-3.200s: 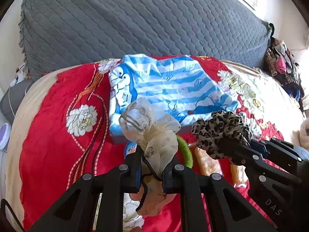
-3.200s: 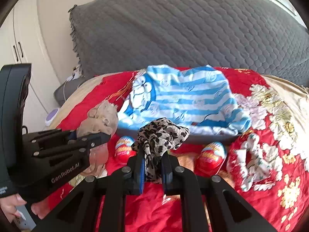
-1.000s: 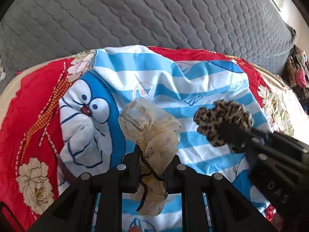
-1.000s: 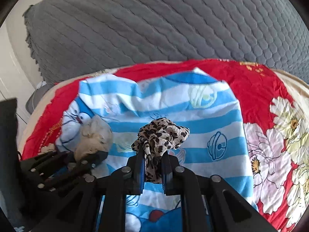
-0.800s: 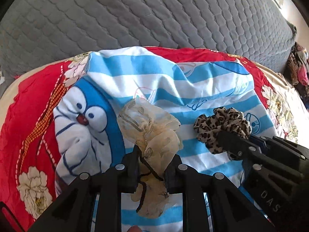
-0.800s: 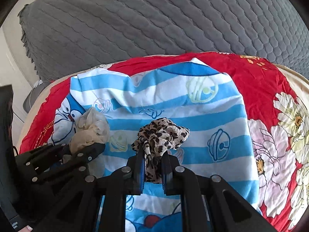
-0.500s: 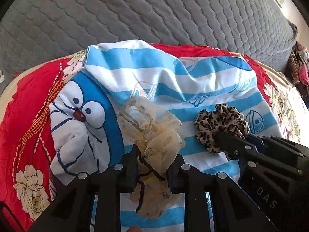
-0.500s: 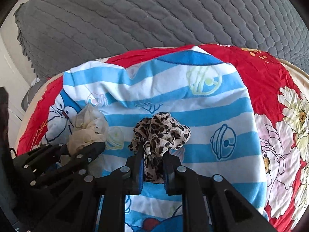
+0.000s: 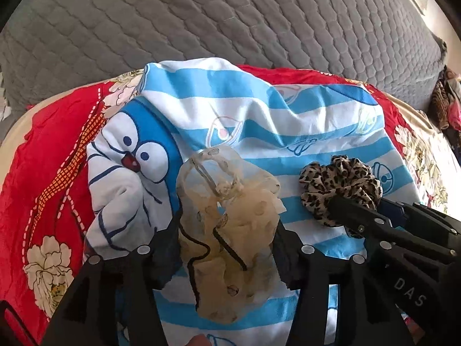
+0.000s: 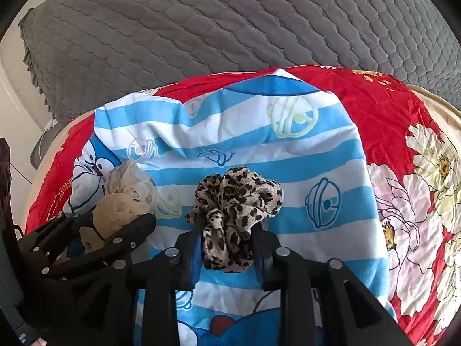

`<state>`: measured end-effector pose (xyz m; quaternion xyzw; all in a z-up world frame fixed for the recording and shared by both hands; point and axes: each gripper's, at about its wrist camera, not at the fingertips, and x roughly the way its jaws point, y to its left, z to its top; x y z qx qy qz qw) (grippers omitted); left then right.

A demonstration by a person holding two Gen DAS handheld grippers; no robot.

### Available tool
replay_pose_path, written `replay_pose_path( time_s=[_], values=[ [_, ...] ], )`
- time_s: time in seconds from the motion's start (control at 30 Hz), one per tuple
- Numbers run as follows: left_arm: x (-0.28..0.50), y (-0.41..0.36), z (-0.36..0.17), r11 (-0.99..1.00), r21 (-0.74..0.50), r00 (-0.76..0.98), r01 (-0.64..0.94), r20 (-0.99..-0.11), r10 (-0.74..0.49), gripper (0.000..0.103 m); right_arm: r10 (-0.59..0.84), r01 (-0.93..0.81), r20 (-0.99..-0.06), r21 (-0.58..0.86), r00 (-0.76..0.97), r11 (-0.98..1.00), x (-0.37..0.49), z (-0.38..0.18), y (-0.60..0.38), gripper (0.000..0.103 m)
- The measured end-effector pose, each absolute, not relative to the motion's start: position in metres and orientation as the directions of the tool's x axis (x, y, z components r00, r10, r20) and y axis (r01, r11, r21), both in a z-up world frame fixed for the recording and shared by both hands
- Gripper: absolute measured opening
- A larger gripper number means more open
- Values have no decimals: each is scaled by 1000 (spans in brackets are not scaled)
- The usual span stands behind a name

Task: Organize objects
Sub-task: 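Lower both scrunchies onto the striped shirt and open both tools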

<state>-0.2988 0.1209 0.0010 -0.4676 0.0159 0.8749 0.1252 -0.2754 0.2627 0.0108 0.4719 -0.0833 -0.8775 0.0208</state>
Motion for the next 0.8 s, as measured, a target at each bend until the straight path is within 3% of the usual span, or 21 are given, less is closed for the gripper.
replay_pose_path(
  time_s=[0.27,0.4,0.8],
  values=[
    [-292,114,9,-970,-99,-539,-221,-817,206,75,-111,-74,-821,183,-560,-980,-268,16,273,50],
    [-287,114,16,-967,-92,-548,-237,-809,211,77,-110,-81,-813,190,-572,-979,-263,23,278,58],
    [-267,110,31,-963,-58,-566,-262,-799,202,85,-124,-59,-795,196,-594,-979,-240,44,277,65]
  ],
)
